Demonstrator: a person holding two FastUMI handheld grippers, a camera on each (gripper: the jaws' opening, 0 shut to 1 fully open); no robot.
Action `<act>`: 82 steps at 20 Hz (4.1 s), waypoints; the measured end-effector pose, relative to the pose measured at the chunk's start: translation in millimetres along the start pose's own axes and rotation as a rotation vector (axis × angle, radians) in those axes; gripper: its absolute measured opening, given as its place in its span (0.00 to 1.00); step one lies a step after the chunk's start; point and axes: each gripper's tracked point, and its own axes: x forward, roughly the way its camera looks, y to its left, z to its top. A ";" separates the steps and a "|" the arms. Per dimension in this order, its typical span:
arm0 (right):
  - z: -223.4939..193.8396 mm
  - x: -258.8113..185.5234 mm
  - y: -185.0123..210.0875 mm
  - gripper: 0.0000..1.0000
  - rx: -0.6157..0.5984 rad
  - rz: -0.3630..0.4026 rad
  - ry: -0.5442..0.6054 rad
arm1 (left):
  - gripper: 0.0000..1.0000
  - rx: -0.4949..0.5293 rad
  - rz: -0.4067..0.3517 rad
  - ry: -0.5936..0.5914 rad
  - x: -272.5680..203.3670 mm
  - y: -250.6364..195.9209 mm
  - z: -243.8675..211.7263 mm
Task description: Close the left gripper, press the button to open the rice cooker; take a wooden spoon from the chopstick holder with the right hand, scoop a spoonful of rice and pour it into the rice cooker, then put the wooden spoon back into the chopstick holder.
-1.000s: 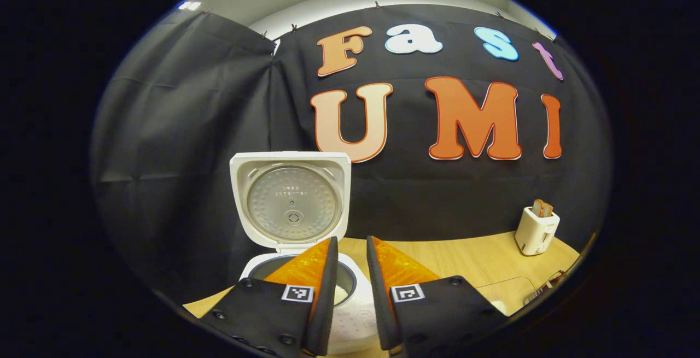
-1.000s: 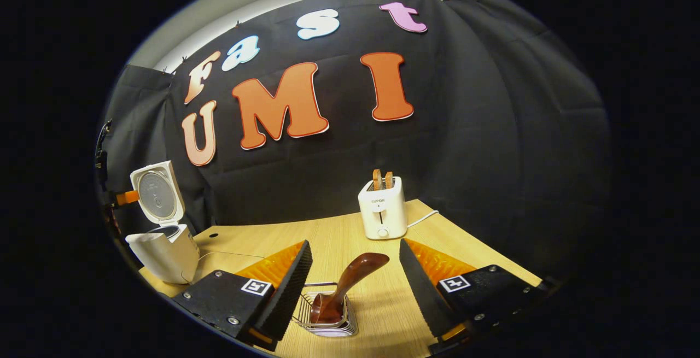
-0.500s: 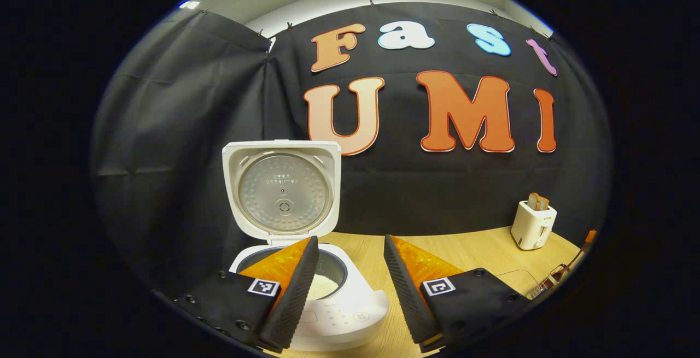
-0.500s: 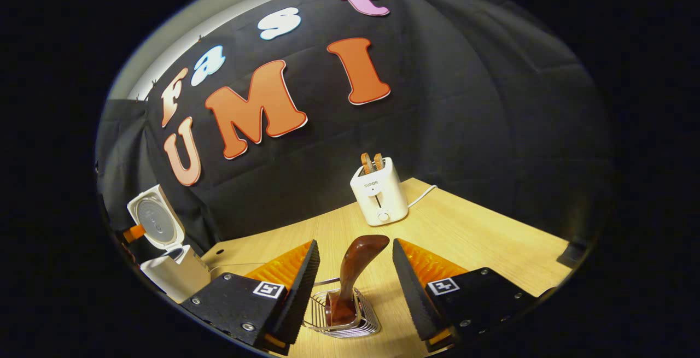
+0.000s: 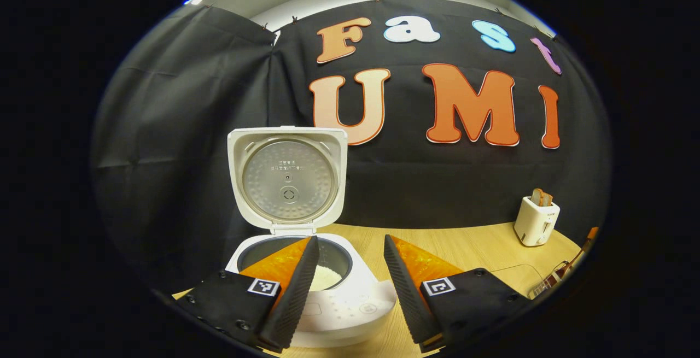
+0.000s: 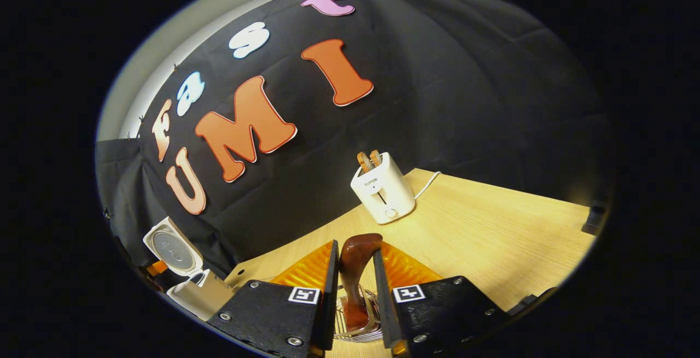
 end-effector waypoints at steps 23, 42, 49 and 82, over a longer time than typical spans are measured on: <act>61.2 -36.0 86.7 0.09 -0.108 0.170 -0.225 | 0.97 0.096 -0.039 -0.084 -15.9 -7.1 13.9; 8.5 -9.1 225.8 0.09 -0.281 0.374 -0.209 | 0.99 0.080 0.000 -0.048 -10.9 28.6 -18.6; -56.8 20.2 228.1 0.09 -0.382 0.335 -0.083 | 0.99 0.070 0.004 -0.018 -2.6 36.0 -36.5; -157.0 29.3 221.3 0.09 0.082 0.216 0.206 | 0.99 -0.034 0.085 0.006 -17.3 85.0 -57.2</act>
